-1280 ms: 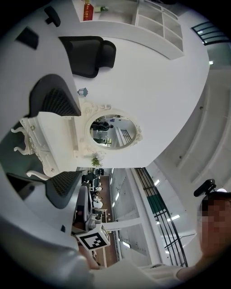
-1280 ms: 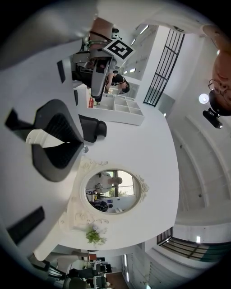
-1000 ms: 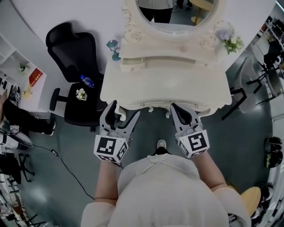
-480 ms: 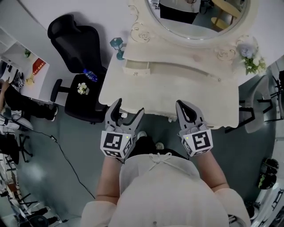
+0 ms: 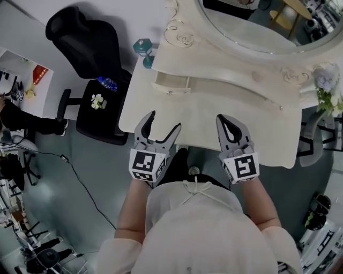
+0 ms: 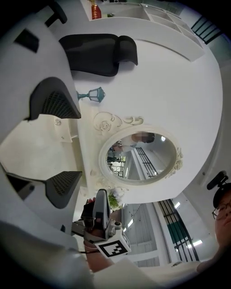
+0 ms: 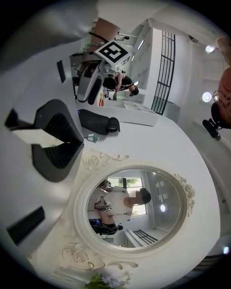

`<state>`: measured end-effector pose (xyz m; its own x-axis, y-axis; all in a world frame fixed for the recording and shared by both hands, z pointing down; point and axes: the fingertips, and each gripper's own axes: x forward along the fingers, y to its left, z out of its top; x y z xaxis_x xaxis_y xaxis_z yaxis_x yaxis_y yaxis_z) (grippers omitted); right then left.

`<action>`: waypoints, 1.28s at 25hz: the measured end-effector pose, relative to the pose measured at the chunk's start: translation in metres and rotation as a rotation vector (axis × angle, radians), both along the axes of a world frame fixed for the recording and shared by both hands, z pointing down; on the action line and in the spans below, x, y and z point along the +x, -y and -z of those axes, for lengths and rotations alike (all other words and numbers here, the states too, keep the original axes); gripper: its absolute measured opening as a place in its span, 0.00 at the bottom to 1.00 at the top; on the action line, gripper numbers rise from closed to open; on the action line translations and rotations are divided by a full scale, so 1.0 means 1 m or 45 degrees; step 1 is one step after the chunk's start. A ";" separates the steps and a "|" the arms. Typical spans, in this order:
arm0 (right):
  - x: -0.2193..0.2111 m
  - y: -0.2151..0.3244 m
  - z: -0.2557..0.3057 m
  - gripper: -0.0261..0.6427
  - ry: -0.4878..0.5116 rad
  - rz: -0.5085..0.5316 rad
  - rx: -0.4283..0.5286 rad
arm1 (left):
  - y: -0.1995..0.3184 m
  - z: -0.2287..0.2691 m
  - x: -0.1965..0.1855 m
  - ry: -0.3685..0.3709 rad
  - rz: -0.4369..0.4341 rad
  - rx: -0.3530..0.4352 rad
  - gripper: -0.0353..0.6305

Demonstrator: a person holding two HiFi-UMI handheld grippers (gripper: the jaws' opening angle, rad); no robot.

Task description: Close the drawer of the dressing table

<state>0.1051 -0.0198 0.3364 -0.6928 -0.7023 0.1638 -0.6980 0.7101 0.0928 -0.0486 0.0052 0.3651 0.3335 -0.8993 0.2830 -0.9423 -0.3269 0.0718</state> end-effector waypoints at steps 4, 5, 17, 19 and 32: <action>-0.016 0.029 -0.023 0.05 -0.012 -0.006 -0.056 | 0.028 -0.046 -0.012 -0.018 -0.026 -0.118 0.62; -0.019 0.033 -0.029 0.05 -0.021 -0.007 -0.074 | 0.033 -0.056 -0.014 -0.018 -0.033 -0.146 0.62; -0.040 0.080 -0.079 0.05 -0.062 -0.081 -0.184 | 0.095 -0.144 -0.026 0.031 0.001 -0.358 0.58; -0.041 0.085 -0.085 0.05 -0.065 -0.089 -0.200 | 0.102 -0.149 -0.030 0.012 0.035 -0.367 0.51; -0.044 0.104 -0.102 0.05 -0.058 -0.092 -0.257 | 0.116 -0.168 -0.035 0.002 0.116 -0.439 0.26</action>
